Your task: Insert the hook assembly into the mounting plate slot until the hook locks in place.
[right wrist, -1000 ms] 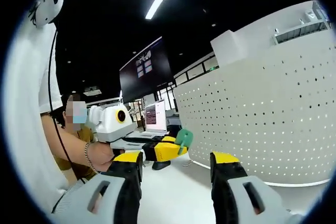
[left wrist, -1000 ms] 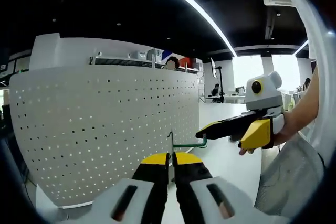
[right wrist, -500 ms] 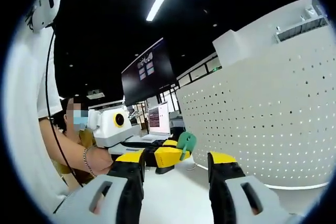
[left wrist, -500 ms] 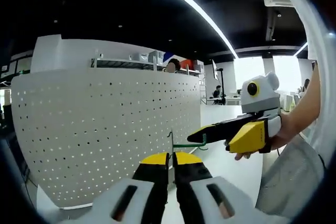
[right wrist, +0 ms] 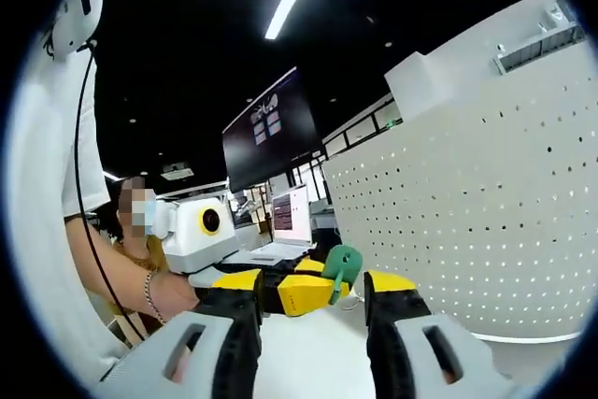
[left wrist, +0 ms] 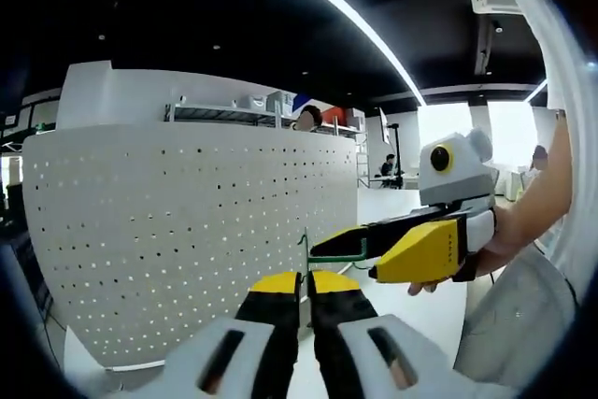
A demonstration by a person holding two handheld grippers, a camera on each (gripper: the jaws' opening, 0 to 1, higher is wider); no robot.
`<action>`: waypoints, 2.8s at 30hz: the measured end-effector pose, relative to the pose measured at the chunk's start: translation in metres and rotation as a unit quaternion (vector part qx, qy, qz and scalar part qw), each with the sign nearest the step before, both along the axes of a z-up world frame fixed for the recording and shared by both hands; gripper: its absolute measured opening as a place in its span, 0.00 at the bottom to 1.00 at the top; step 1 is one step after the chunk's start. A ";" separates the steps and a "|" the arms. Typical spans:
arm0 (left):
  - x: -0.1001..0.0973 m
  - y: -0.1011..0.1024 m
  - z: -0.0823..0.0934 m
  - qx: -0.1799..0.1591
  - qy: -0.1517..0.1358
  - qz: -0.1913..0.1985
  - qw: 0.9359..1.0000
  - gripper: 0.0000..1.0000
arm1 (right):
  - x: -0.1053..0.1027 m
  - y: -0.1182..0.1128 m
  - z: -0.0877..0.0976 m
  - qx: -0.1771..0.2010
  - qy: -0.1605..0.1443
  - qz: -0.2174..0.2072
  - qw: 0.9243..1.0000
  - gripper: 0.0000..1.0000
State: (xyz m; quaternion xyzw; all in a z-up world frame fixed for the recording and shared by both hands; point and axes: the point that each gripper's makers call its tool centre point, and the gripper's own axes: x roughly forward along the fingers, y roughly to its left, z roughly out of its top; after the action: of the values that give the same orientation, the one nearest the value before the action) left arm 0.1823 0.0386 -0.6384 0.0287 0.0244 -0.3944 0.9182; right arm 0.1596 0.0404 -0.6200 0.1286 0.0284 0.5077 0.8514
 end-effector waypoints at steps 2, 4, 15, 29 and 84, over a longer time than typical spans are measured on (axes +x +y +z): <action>0.000 0.000 0.000 0.000 0.000 0.000 1.000 0.03 | 0.001 0.000 -0.001 0.000 0.001 -0.001 1.000 0.37; -0.001 -0.002 0.001 -0.001 -0.001 0.000 1.000 0.03 | 0.001 0.001 0.000 0.001 -0.001 -0.002 1.000 0.35; 0.001 0.001 0.001 -0.002 -0.001 0.003 1.000 0.03 | 0.006 0.004 -0.001 0.005 0.014 -0.008 1.000 0.23; 0.000 0.002 0.003 -0.014 0.000 0.013 1.000 0.03 | 0.014 0.002 0.000 0.038 0.049 -0.038 0.997 0.10; 0.001 -0.006 0.007 -0.004 -0.006 0.026 1.000 0.04 | 0.019 -0.008 0.004 0.033 0.040 -0.091 0.995 0.00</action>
State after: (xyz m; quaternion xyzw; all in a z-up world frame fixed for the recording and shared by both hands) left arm 0.1832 0.0321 -0.6314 0.0265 0.0184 -0.3703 0.9283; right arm 0.1786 0.0320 -0.6163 0.1788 0.0337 0.4231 0.8876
